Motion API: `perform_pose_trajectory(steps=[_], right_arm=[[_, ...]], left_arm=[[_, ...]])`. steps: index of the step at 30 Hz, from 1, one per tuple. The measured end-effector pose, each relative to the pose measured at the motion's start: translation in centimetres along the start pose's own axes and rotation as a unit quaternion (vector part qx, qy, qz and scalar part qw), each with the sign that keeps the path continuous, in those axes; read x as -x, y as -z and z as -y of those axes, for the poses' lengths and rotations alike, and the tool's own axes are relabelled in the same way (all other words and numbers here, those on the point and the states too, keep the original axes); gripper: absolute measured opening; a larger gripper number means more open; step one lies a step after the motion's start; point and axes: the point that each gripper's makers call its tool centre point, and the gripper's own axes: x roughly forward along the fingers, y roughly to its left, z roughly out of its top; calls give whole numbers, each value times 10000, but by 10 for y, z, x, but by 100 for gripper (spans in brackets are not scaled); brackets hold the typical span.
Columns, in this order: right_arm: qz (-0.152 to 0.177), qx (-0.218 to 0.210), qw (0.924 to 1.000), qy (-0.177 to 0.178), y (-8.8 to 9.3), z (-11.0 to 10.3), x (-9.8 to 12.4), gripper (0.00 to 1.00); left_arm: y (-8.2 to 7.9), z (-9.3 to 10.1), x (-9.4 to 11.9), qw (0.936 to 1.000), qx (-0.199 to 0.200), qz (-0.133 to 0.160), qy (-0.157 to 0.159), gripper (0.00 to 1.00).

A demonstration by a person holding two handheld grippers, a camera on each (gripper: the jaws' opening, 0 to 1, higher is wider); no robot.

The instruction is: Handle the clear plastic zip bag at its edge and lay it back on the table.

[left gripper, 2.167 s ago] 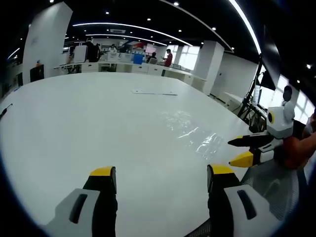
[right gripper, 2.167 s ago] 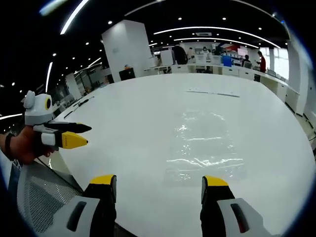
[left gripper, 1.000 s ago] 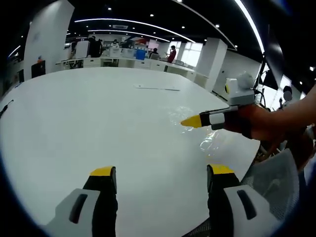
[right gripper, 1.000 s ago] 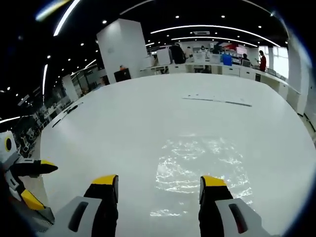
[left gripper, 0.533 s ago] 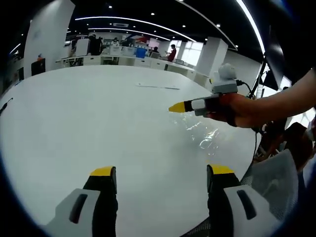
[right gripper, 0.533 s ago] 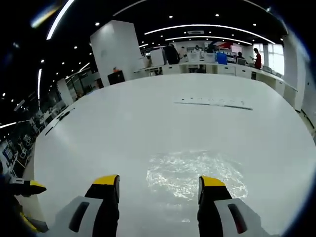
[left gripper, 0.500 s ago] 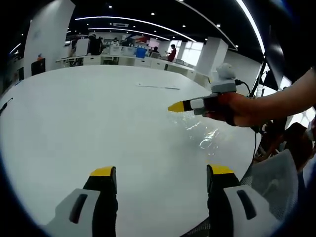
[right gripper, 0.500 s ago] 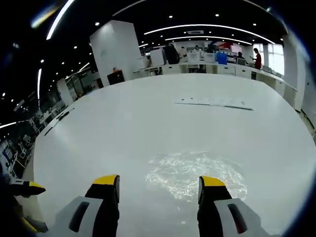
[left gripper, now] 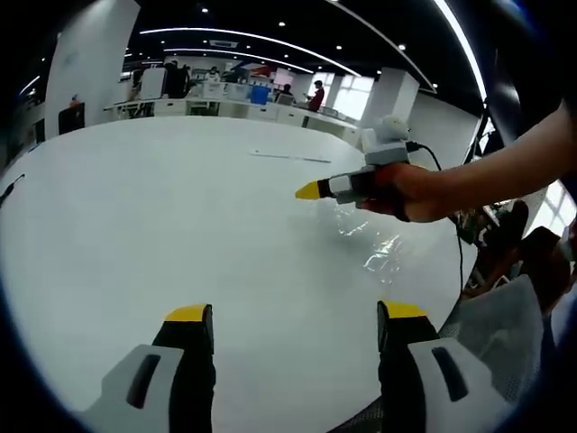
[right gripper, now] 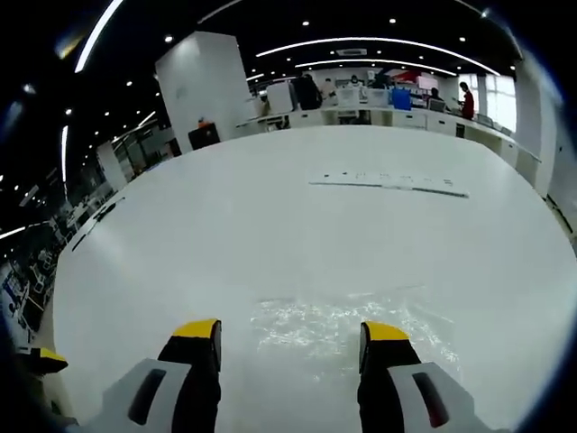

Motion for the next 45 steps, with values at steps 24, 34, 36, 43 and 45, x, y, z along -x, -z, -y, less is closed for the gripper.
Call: perform_pose_trajectory(steps=[24,34,36,43,45], right_arm=[[-136,901,9955,261,14,1,-9,50],[-116,899,9950,409,12,-2,-1,42],[-96,843,9952,477,13,-1,1,33],[-107,849,9950,509,13,-4,-1,28],[-90,840,9950,524,14,-4,0,28]], left_arm=[[4,1,-4,9999,21,-92,38,72],[5,0,-5,9999,52,-95,48,72],[5,0,-5,9999,59,-98,49,72],[5,2,-4,9999,42,-98,68,71],[5,3,-4,9999,37,-100,81,71]])
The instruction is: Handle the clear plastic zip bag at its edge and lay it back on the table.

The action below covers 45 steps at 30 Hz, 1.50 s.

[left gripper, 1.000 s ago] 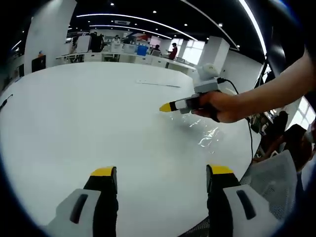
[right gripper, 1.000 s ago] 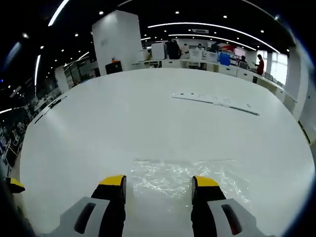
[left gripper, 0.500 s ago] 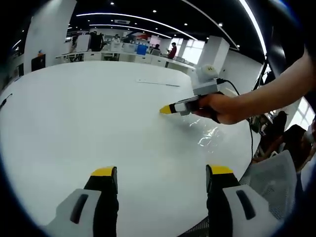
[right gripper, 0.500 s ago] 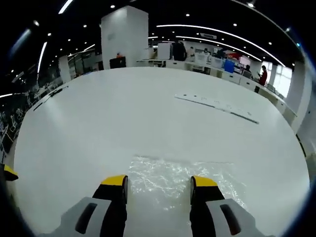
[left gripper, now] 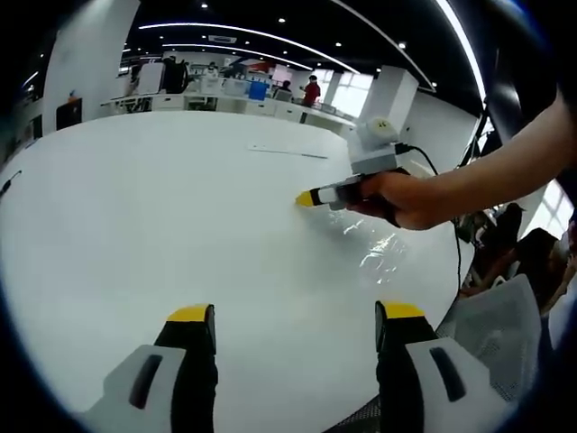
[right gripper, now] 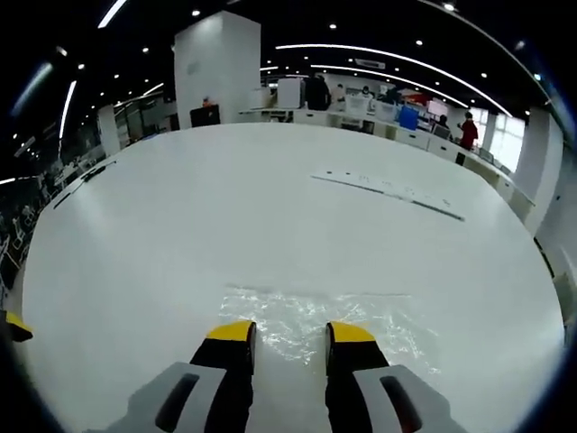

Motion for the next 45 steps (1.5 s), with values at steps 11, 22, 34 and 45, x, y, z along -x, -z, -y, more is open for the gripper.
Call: perform_pose_trajectory(steps=[11,22,34,45], right_arm=[[20,-9,10000,-28,2,-10,3,25],[150,-410,9988,-218,-11,14,-1,43],[-66,165,9998,28,-8,65,4,51],[-262,64,9996,-61,2,73,0,49]], left_arm=[[-1,0,1,10000,31,13,5,70],[-1,-2,1,10000,85,36,-11,69],[0,-1,0,10000,73,-6,5,69],[4,-2,-2,9999,56,-90,15,69]])
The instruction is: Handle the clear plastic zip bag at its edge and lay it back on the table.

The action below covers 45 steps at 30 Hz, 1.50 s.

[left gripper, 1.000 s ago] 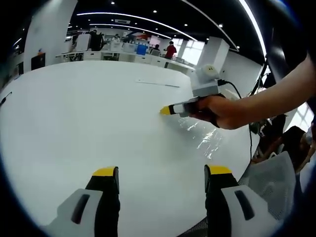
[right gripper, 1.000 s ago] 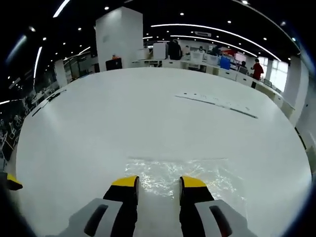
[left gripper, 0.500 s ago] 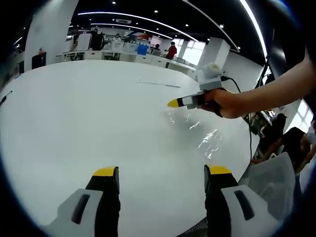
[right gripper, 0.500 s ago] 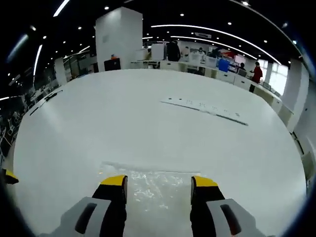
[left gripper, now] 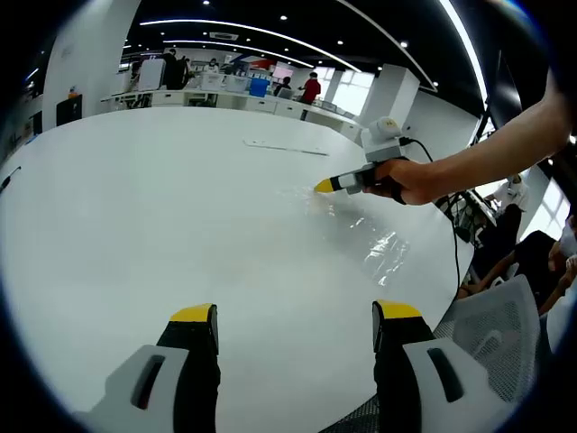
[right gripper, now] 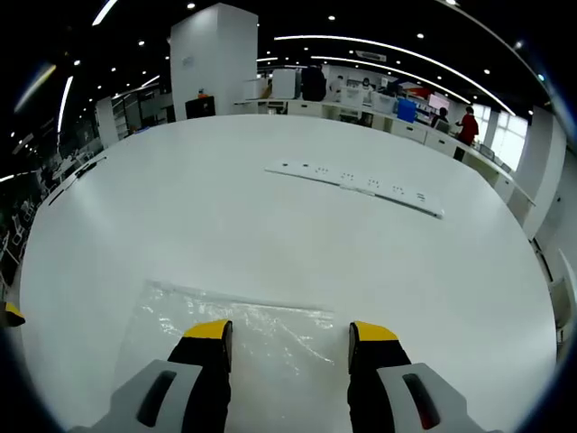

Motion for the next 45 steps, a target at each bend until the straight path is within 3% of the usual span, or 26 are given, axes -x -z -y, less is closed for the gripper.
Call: perform_pose_trajectory(steps=[11,15,19,22,25,27,31,45], right_arm=[[139,71,9999,-25,-2,-4,-3,38],[165,316,9993,-65,-1,-11,-2,14],[145,368,9992,-71,-2,-17,-1,6],[67,319,9995,-19,-2,-11,-2,14],[145,211,9996,-83,-2,-10,1,43],[137,207,9996,-96,1,-7,-1,50],[174,120,9997,-116,1,-7,-3,51],[376,32,9993,71,0,-2,-3,24]], left_arm=[[3,2,-3,10000,-27,-70,33,68],[3,3,-3,9999,-48,-82,49,68],[2,2,-2,10000,-10,-58,36,67],[1,1,0,10000,12,-31,24,67],[0,0,1,10000,48,-1,6,66],[0,0,2,10000,74,13,5,66],[1,2,0,10000,42,-11,31,65],[3,6,-2,9999,2,-91,108,64]])
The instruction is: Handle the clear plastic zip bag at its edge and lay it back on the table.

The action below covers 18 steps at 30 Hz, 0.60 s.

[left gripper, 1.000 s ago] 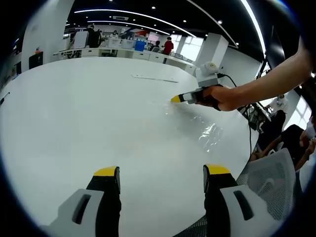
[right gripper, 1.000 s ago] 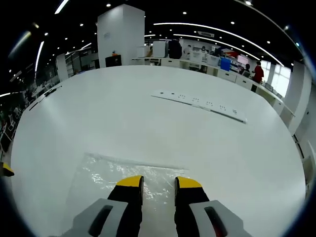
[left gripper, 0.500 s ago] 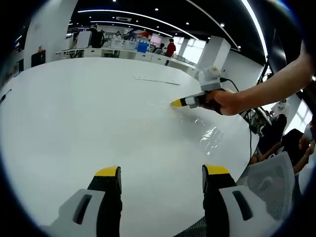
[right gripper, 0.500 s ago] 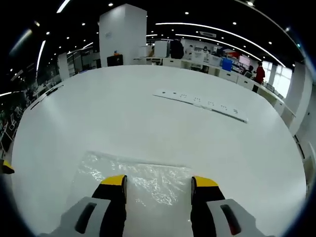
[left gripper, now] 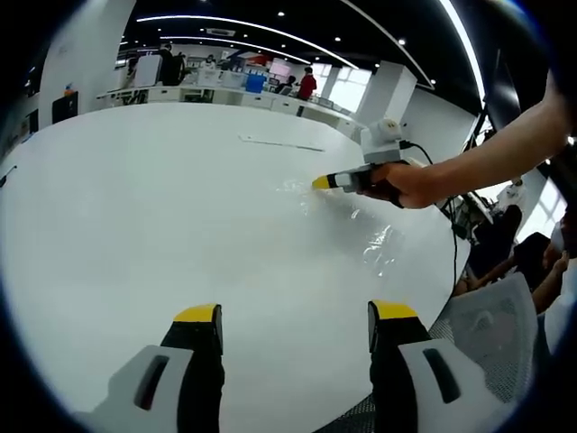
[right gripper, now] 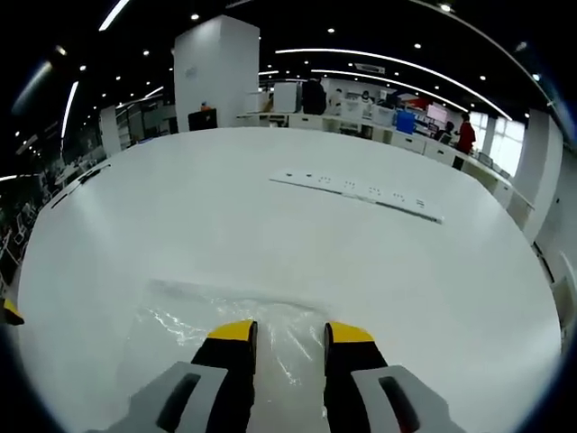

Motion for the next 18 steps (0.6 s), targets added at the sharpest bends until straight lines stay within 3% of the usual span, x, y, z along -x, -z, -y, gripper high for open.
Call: perform_pose_trajectory(steps=[5,18], right_arm=[[-36,55,10000,48,1,-2,1,13],[-213,206,9993,245,9,-11,5,0]], left_arm=[[0,1,0,10000,-3,-11,14,64],[0,0,0,10000,-19,9,13,62]])
